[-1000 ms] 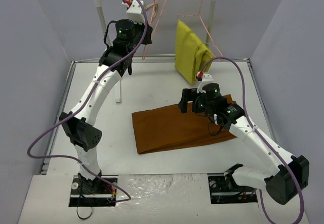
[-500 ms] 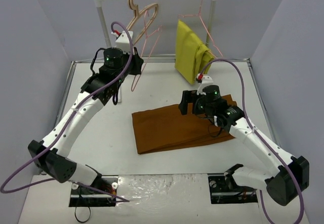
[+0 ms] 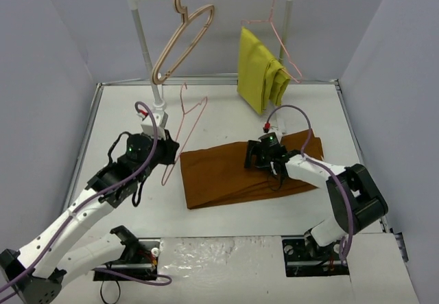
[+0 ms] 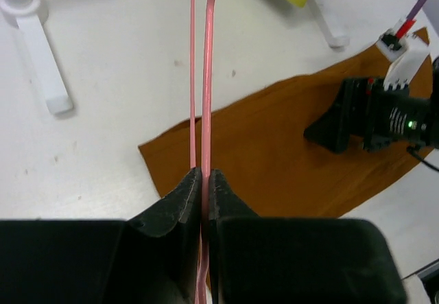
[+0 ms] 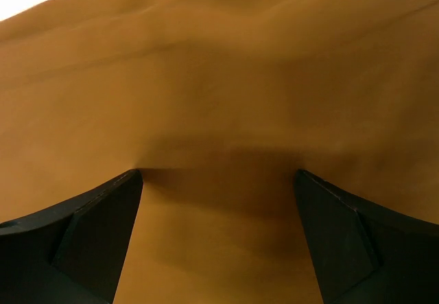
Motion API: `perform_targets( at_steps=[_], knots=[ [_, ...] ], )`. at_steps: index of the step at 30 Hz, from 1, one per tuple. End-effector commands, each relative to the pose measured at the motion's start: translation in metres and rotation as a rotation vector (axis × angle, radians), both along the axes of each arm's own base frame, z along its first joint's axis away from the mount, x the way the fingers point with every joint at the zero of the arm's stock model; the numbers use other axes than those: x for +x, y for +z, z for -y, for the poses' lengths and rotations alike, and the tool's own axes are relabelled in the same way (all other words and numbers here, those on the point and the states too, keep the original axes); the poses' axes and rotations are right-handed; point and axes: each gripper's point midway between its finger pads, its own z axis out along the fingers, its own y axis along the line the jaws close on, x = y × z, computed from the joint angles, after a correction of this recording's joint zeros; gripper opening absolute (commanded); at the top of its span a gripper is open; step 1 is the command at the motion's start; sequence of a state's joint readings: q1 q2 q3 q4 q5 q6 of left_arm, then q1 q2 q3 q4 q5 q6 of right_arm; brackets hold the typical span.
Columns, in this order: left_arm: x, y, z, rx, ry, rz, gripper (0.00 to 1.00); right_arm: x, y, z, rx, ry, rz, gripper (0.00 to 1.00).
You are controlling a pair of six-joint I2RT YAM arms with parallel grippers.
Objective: Place the trousers on the hanger
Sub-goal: Pick up the hanger from the clothesline, then place the trousers on the hanger.
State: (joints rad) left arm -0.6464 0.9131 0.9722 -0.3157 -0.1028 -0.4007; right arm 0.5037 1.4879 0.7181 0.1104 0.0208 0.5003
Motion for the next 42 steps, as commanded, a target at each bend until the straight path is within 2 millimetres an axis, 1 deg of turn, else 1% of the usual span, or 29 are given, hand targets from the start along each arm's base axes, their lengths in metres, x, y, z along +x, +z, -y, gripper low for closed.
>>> perform_targets(
  at_steps=[1,2,3,5,6,8,11,13,14,16,17,18,20,21,22,24,25,28,29,31,32,33,34,35,36,37,38,39,42],
  knots=[
    [-0.011,-0.010,-0.013,-0.047,0.064,-0.001,0.02,0.009,-0.021,0.038,-0.024,-0.243,-0.013,0.89],
    [-0.013,-0.017,-0.016,-0.051,0.084,-0.016,0.02,0.007,-0.030,0.056,-0.034,-0.310,-0.044,0.89],
    [-0.018,-0.031,-0.019,-0.043,0.088,-0.040,0.02,0.003,-0.035,0.065,-0.029,-0.370,-0.065,0.89],
    [-0.021,-0.042,-0.023,-0.048,0.114,-0.065,0.02,-0.009,-0.047,0.095,-0.069,-0.478,-0.115,0.89],
    [-0.023,-0.053,-0.024,-0.041,0.117,-0.082,0.02,-0.011,-0.047,0.104,-0.072,-0.521,-0.125,0.89],
    [-0.024,-0.057,-0.026,-0.049,0.128,-0.081,0.02,-0.015,-0.044,0.125,-0.098,-0.593,-0.125,0.89],
    [-0.024,-0.065,-0.032,-0.040,0.160,-0.078,0.02,-0.014,-0.028,0.137,-0.117,-0.646,-0.086,0.89],
    [-0.025,-0.074,-0.035,-0.032,0.173,-0.089,0.02,-0.008,-0.019,0.138,-0.109,-0.636,-0.063,0.89],
    [-0.024,-0.075,-0.033,-0.047,0.174,-0.089,0.02,0.000,-0.007,0.132,-0.090,-0.613,-0.037,0.89],
    [-0.024,-0.086,-0.032,-0.045,0.179,-0.110,0.02,0.009,0.010,0.114,-0.092,-0.529,0.014,0.89],
    [-0.023,-0.087,-0.030,-0.064,0.183,-0.109,0.02,0.014,0.024,0.107,-0.118,-0.475,0.061,0.89],
    [-0.023,-0.091,-0.029,-0.064,0.185,-0.114,0.02,0.020,0.041,0.081,-0.113,-0.387,0.112,0.88],
    [-0.023,-0.099,-0.028,-0.068,0.188,-0.121,0.02,0.024,0.063,0.053,-0.125,-0.258,0.183,0.87],
    [-0.024,-0.102,-0.028,-0.065,0.192,-0.123,0.02,0.029,0.078,0.034,-0.104,-0.195,0.217,0.86],
    [-0.023,-0.105,-0.029,-0.067,0.203,-0.125,0.02,0.023,0.082,0.008,-0.102,-0.106,0.231,0.85],
    [-0.024,-0.114,-0.032,-0.060,0.216,-0.132,0.02,0.019,0.085,-0.020,-0.125,0.005,0.244,0.82],
    [-0.025,-0.116,-0.033,-0.065,0.222,-0.134,0.02,0.014,0.085,-0.046,-0.125,0.078,0.243,0.81],
    [-0.027,-0.125,-0.038,-0.065,0.239,-0.139,0.02,0.007,0.072,-0.086,-0.109,0.187,0.200,0.73],
    [-0.029,-0.129,-0.039,-0.064,0.242,-0.142,0.02,-0.003,0.068,-0.104,-0.107,0.240,0.191,0.72],
    [-0.030,-0.131,-0.040,-0.065,0.245,-0.145,0.02,-0.007,0.059,-0.128,-0.115,0.300,0.170,0.69],
    [-0.031,-0.133,-0.041,-0.064,0.246,-0.148,0.02,-0.016,0.055,-0.142,-0.114,0.340,0.164,0.68],
    [-0.032,-0.137,-0.042,-0.060,0.246,-0.154,0.02,-0.019,0.051,-0.149,-0.116,0.356,0.156,0.68],
    [-0.033,-0.138,-0.042,-0.061,0.244,-0.156,0.02,-0.022,0.039,-0.155,-0.131,0.375,0.132,0.67],
    [-0.034,-0.140,-0.041,-0.061,0.238,-0.159,0.02,-0.025,0.036,-0.164,-0.129,0.394,0.126,0.67],
    [-0.035,-0.144,-0.041,-0.057,0.238,-0.167,0.02,-0.026,0.031,-0.167,-0.134,0.406,0.117,0.67],
    [-0.036,-0.146,-0.041,-0.057,0.237,-0.172,0.02,-0.030,0.018,-0.170,-0.153,0.420,0.088,0.67],
    [-0.036,-0.149,-0.041,-0.054,0.237,-0.178,0.02,-0.030,0.015,-0.174,-0.158,0.428,0.084,0.67],
    [-0.036,-0.150,-0.040,-0.054,0.234,-0.182,0.02,-0.033,0.007,-0.175,-0.173,0.437,0.069,0.67],
    [-0.038,-0.157,-0.041,-0.049,0.238,-0.196,0.02,-0.039,-0.030,-0.169,-0.233,0.431,-0.012,0.67]
  ],
)
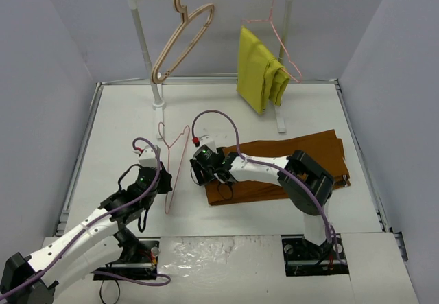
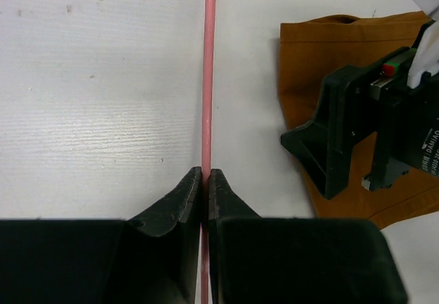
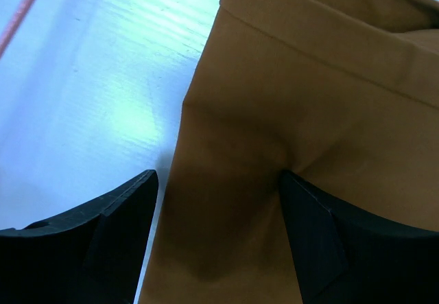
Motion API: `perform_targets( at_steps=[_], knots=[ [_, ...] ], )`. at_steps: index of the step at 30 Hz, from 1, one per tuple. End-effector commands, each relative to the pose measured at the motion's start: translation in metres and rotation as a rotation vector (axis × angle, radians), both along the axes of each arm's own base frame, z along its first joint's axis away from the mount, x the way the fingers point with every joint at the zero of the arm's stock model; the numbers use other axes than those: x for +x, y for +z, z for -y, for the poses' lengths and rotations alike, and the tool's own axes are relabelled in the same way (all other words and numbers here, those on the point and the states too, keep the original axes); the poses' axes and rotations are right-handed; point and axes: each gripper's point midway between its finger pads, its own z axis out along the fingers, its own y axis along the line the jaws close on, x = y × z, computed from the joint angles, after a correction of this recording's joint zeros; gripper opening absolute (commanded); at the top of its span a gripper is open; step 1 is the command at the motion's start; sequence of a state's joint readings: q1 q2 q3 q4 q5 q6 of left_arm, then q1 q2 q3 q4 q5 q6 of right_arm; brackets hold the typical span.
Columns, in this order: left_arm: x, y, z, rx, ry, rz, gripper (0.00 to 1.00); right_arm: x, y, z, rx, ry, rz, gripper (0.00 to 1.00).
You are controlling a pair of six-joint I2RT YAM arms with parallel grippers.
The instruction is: Place the trousers on the hanger
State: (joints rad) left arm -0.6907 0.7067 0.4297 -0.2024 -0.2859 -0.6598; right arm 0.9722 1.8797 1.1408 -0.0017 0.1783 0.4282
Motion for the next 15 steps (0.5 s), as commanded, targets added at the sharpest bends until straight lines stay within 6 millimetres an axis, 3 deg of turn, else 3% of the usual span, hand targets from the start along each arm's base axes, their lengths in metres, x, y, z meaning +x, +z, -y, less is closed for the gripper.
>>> perform_targets(
  at_steps=[1,3,6,7,9,10,12,15],
  knots=[
    [0.002,0.003,0.003,-0.026,0.010,0.010,0.02,-0.005,-0.023,0.005,-0.064,-0.013,-0.056,0.67],
    [0.002,0.001,0.004,-0.026,0.009,0.006,0.02,-0.009,-0.034,0.010,-0.087,-0.024,-0.076,0.66],
    [0.002,-0.001,0.006,-0.028,-0.003,0.003,0.02,-0.015,-0.052,0.019,-0.135,-0.035,-0.114,0.56],
    [0.002,-0.001,0.008,-0.032,-0.013,0.000,0.02,-0.016,-0.059,0.023,-0.152,-0.043,-0.122,0.44],
    [0.002,-0.001,0.011,-0.037,-0.022,-0.001,0.02,-0.017,-0.061,0.026,-0.163,-0.051,-0.123,0.30],
    [0.003,0.000,0.013,-0.044,-0.027,0.005,0.02,-0.016,-0.058,0.027,-0.159,-0.056,-0.117,0.15],
    [0.004,0.000,0.017,-0.054,-0.042,0.003,0.02,-0.011,-0.044,0.025,-0.140,-0.053,-0.089,0.00],
    [0.006,0.004,0.025,-0.071,-0.068,0.015,0.02,-0.003,-0.023,0.016,-0.107,-0.026,-0.047,0.00]
  ],
)
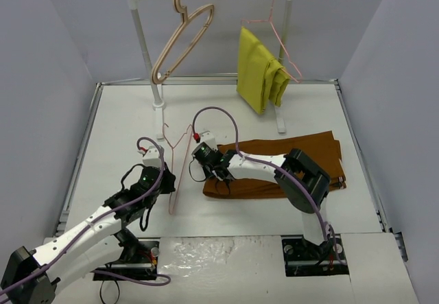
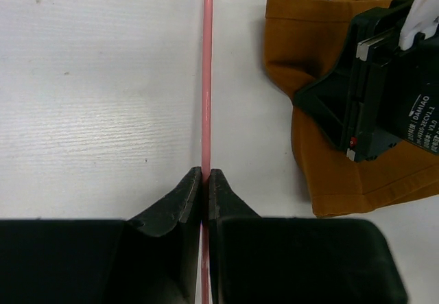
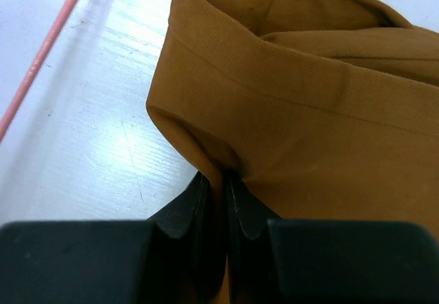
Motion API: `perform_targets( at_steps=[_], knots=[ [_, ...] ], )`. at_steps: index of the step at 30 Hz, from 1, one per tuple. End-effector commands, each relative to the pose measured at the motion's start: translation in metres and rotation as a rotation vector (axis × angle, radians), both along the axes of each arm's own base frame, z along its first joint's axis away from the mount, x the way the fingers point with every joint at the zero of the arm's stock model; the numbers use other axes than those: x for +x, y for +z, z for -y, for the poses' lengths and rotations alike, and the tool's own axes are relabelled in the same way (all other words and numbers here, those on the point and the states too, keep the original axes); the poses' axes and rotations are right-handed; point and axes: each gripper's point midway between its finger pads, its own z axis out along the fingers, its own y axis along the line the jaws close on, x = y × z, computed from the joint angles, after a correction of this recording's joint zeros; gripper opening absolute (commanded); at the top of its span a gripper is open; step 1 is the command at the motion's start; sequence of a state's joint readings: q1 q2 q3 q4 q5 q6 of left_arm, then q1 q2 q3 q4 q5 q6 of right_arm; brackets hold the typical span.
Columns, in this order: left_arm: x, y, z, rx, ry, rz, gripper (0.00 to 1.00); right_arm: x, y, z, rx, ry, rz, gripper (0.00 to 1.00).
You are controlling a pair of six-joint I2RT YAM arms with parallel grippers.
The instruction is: Place the trousers on the hanger
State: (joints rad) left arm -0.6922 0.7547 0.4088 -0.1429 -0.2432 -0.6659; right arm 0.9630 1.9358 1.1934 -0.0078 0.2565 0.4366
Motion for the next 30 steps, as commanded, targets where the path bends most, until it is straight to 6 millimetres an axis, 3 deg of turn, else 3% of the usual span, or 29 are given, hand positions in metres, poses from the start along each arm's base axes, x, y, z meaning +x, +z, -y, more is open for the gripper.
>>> perform_targets(
  at_steps=[1,5,8,9,18,22,25,26,30],
  knots=[
    [0.008,0.018,0.018,-0.066,-0.042,0.049,0.02,-0.018,-0.001,0.007,-0.031,0.039,-0.069,0.00],
    [0.011,0.022,0.028,-0.071,-0.068,0.060,0.02,-0.007,0.039,-0.013,0.041,0.094,-0.007,0.00],
    [0.011,0.020,0.033,-0.059,-0.085,0.051,0.02,0.000,0.053,-0.025,0.073,0.127,0.009,0.00],
    [0.014,0.028,0.039,-0.080,-0.095,0.079,0.02,0.002,0.052,-0.027,0.077,0.129,0.004,0.00],
    [0.013,0.029,0.056,-0.071,-0.136,0.081,0.02,0.016,0.062,-0.057,0.145,0.166,-0.008,0.00],
    [0.011,0.027,0.063,-0.084,-0.144,0.070,0.02,0.024,0.057,-0.062,0.156,0.150,-0.009,0.00],
    [0.012,0.026,0.065,-0.101,-0.133,0.064,0.02,0.027,0.051,-0.066,0.202,0.139,-0.029,0.13],
    [0.012,0.024,0.064,-0.100,-0.125,0.060,0.02,0.031,0.057,-0.066,0.229,0.133,-0.022,0.26],
    [0.013,0.018,0.064,-0.101,-0.104,0.038,0.02,0.033,0.075,-0.057,0.301,0.125,-0.015,0.46]
  ],
)
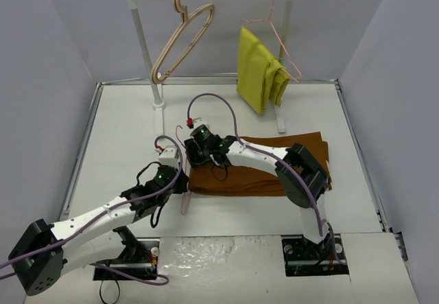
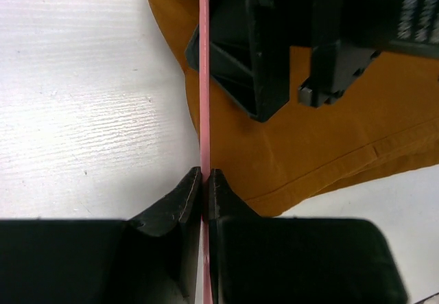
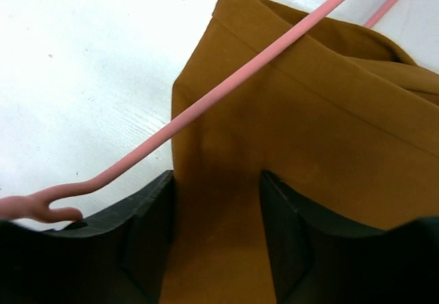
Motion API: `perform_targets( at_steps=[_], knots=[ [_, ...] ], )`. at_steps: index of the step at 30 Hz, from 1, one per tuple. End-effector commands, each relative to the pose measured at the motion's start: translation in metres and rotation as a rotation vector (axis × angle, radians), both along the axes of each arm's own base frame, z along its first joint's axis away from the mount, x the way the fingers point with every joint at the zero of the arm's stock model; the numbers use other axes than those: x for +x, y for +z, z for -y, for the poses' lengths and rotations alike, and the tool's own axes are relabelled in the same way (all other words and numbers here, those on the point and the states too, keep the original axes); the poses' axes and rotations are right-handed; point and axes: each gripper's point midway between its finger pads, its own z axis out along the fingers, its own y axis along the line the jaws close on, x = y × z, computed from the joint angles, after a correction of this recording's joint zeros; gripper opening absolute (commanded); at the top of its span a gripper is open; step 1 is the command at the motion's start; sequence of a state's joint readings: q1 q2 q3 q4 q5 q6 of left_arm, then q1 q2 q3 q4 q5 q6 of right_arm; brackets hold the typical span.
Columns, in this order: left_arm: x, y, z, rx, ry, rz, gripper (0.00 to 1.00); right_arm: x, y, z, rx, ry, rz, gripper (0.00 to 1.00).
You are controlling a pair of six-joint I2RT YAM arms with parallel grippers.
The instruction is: Place the trousers on the hanger
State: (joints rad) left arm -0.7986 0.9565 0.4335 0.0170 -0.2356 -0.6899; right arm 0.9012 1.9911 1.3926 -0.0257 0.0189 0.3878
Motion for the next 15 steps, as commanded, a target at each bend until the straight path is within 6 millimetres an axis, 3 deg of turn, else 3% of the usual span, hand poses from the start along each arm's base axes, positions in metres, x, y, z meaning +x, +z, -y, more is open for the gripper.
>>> perform_targets(
  at_steps=[1,2,5,8,9,11,12,15],
  knots=[
    [0.012,0.028,0.019,-0.089,0.000,0.049,0.02,0.004,0.033,0.004,0.107,-0.006,0.031,0.49],
    [0.012,0.027,0.020,-0.090,0.002,0.047,0.02,0.006,0.045,0.011,0.121,-0.016,0.047,0.52],
    [0.014,0.026,0.024,-0.089,0.000,0.035,0.02,-0.003,0.049,0.030,0.132,-0.021,0.038,0.51],
    [0.015,0.025,0.026,-0.087,0.002,0.029,0.02,-0.012,0.048,0.039,0.138,-0.013,0.032,0.44],
    [0.015,0.025,0.026,-0.089,0.004,0.028,0.02,-0.022,0.037,0.043,0.131,-0.003,0.003,0.42],
    [0.015,0.024,0.027,-0.089,0.001,0.022,0.02,-0.027,0.035,0.043,0.159,-0.002,-0.005,0.33],
    [0.015,0.024,0.027,-0.089,0.002,0.019,0.02,-0.035,0.027,0.047,0.160,0.005,-0.026,0.32],
    [0.015,0.025,0.027,-0.087,0.006,0.017,0.02,-0.039,0.035,0.041,0.223,0.017,-0.025,0.33]
  ],
)
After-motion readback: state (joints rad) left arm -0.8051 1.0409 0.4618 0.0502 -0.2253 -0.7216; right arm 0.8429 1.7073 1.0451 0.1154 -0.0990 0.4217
